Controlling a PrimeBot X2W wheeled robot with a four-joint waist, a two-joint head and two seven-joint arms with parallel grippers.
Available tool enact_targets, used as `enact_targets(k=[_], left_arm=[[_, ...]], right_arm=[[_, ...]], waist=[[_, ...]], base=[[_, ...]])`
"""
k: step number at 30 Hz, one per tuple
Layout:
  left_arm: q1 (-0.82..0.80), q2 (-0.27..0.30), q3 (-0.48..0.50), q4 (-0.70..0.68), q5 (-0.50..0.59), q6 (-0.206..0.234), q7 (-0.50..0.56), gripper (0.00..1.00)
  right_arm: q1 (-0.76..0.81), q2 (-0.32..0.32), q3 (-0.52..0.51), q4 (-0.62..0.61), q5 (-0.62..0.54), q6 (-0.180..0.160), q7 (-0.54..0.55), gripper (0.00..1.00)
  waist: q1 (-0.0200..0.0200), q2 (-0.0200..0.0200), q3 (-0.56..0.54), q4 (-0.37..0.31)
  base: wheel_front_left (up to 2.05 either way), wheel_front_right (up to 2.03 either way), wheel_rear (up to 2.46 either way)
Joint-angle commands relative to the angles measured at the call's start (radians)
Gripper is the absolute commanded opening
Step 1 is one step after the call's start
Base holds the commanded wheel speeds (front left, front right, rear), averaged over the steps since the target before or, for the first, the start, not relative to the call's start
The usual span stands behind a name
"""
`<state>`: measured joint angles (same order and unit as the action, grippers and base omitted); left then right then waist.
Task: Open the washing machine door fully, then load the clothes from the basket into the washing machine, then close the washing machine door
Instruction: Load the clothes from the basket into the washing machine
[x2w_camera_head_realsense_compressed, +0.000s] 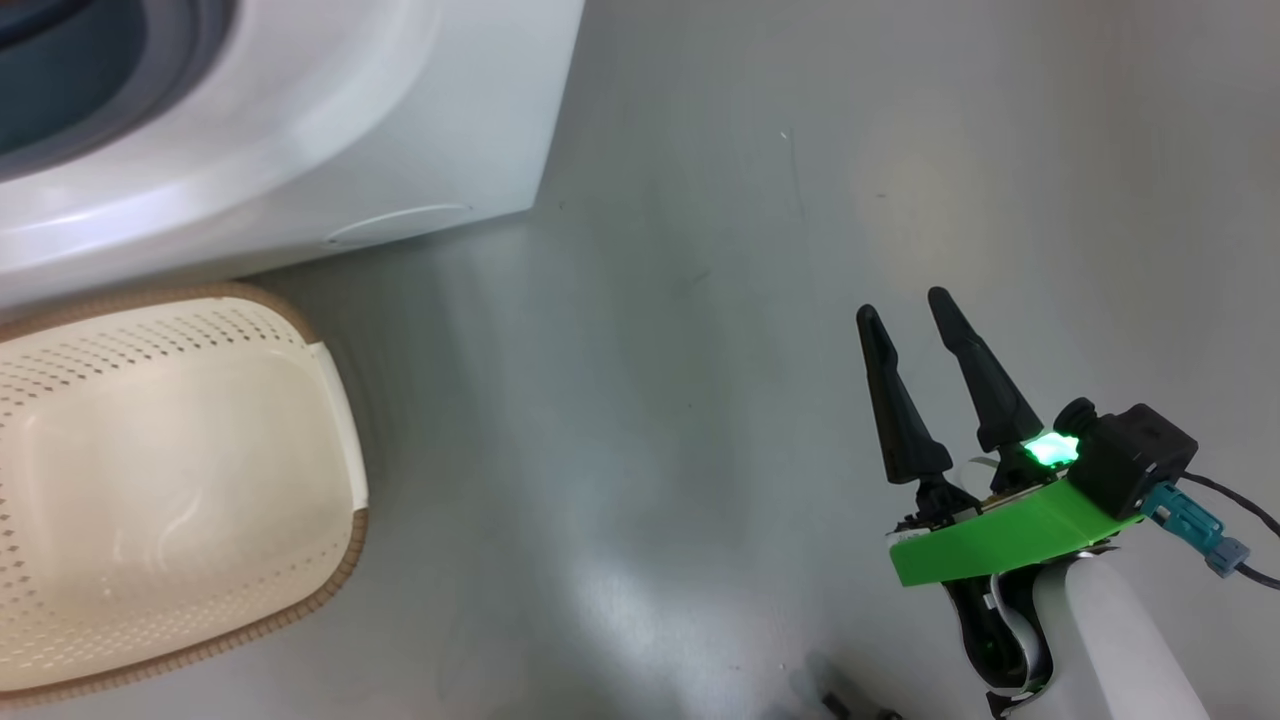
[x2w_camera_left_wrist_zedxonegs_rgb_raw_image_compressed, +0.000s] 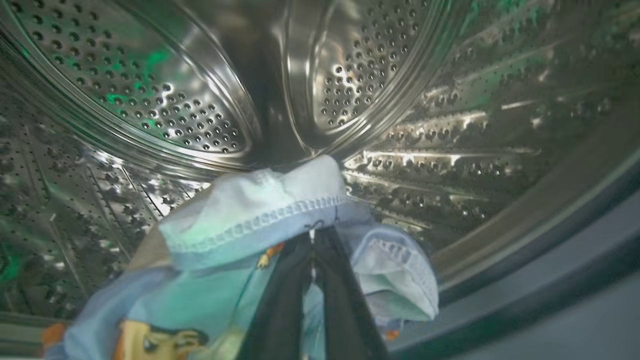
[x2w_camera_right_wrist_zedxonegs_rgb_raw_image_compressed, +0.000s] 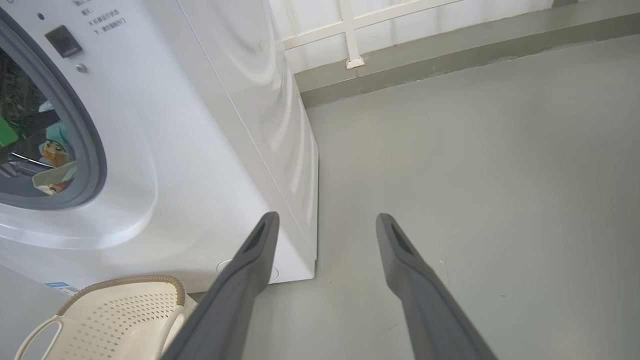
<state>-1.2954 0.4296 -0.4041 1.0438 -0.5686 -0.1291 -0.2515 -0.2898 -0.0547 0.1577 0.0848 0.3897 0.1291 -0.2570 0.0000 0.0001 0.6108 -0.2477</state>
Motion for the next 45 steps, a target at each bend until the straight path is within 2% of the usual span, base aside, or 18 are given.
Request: enact_targets(k=[1,5,8,11,12,14,15,17,18,20,30,45], left_arm=[[-0.044,0.066,0.043,-0.04,0.002,0.004,-0.009,0.0],[-0.035,0.082,0.123,-0.118,0.041,0.031,-0.01,0.0],[0.005,0.076,0.107,-0.076,0.088,0.025,-0.01,0.0],[0.01,0.063,0.102,0.0,0.089,0.016,-0.01,0.01],[0.008,0.059,0.091,0.027,0.095,0.013,-0.01,0.12],[-0.006,0.058,0.075,0.066,0.102,0.009,-0.01,0.25],[-0.006,0.058,0.075,0.066,0.102,0.009,-0.01,0.25],[-0.021,0.054,0.06,0.104,0.106,0.005,-0.007,0.45],[-0.029,0.052,0.053,0.124,0.107,0.004,0.003,0.58],[-0.044,0.05,0.035,0.155,0.113,0.002,0.024,0.98],[-0.059,0.029,-0.011,0.205,0.09,-0.001,0.063,1.0],[0.09,-0.002,-0.035,0.091,-0.095,-0.001,-0.006,1.0]], right_arm=[[-0.001,0.004,0.026,-0.026,0.013,0.002,-0.005,1.0],[-0.01,0.004,0.024,-0.035,0.02,0.002,-0.005,1.0],[-0.011,0.004,0.024,-0.036,0.023,0.002,-0.005,1.0],[-0.012,0.004,0.025,-0.035,0.025,0.002,-0.005,1.0],[-0.013,0.004,0.026,-0.034,0.025,0.002,-0.005,1.0],[-0.015,0.004,0.026,-0.034,0.024,0.002,-0.005,1.0],[-0.015,0.004,0.026,-0.034,0.024,0.002,-0.005,1.0],[-0.017,0.004,0.024,-0.035,0.023,0.002,-0.005,1.0],[-0.018,0.004,0.023,-0.035,0.022,0.002,-0.005,1.0],[-0.018,0.004,0.023,-0.034,0.02,0.002,-0.005,1.0],[-0.022,0.004,0.019,-0.03,0.015,0.002,-0.005,1.0],[-0.003,0.0,-0.009,-0.022,-0.016,0.002,-0.005,1.0]], waist=[[0.0,-0.0001,0.013,-0.007],[0.0,-0.0001,0.029,-0.01],[0.0,-0.0001,0.03,-0.008],[0.0,-0.0001,0.031,-0.004],[0.0,-0.0001,0.03,-0.002],[0.0,-0.0001,0.031,0.002],[0.0,-0.0001,0.031,0.002],[0.0,-0.0001,0.03,0.006],[0.0,-0.0001,0.029,0.009],[0.0,-0.0001,0.028,0.013],[0.0,-0.0001,0.017,0.03],[0.0,-0.0001,-0.044,0.08]], base=[[0.0,0.0,0.0],[0.0,0.0,0.0],[0.0,0.0,0.0],[0.0,0.0,0.0],[0.0,0.0,0.0],[0.0,0.0,0.0],[0.0,0.0,0.0],[0.0,0.0,0.0],[0.0,0.0,0.0],[0.0,0.0,0.0],[0.0,0.0,0.0],[0.0,0.0,0.0]])
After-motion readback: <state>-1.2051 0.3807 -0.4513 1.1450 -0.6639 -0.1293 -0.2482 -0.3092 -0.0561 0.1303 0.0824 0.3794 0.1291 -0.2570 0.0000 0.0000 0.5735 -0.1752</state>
